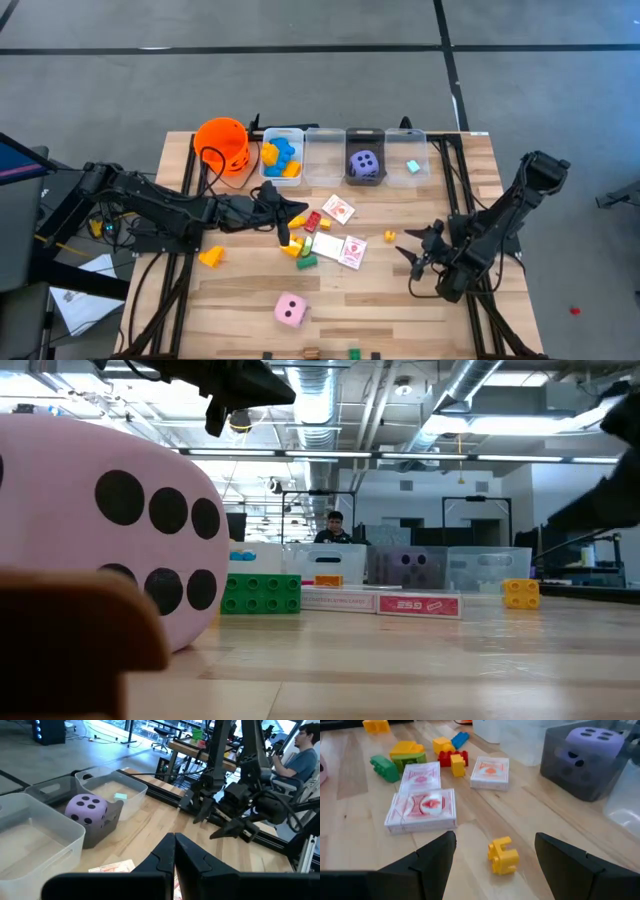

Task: Pick & Place Toys
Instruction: Put the right small yellow game piece into the right transparent bin

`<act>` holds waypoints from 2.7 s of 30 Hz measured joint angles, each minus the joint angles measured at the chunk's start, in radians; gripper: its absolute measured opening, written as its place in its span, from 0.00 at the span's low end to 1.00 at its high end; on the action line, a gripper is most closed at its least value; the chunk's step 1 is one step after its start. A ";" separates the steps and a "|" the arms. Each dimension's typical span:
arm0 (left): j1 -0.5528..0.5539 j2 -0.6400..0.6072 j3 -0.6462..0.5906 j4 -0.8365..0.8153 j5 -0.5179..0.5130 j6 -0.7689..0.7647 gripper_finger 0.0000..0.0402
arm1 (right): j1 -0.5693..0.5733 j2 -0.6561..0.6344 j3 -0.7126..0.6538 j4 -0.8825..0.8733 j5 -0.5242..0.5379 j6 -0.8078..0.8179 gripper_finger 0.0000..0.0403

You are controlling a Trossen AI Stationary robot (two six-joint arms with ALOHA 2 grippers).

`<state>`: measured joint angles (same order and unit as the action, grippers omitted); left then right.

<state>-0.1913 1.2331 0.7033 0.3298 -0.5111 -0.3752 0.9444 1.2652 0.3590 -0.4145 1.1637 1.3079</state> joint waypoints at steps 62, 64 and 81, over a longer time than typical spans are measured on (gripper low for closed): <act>0.003 0.000 0.000 -0.001 0.003 0.064 0.00 | 0.005 0.049 -0.354 0.664 0.065 -0.168 0.67; 0.003 0.000 0.000 -0.001 0.003 0.064 0.00 | 0.006 0.100 -0.354 0.689 0.064 -0.140 0.67; 0.003 0.000 0.000 -0.008 -0.001 0.064 0.00 | -0.057 0.571 -0.264 0.906 0.041 -0.052 0.67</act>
<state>-0.1885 1.2331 0.7033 0.3214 -0.5121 -0.3111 0.8869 1.8359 0.0946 0.4914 1.2046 1.2556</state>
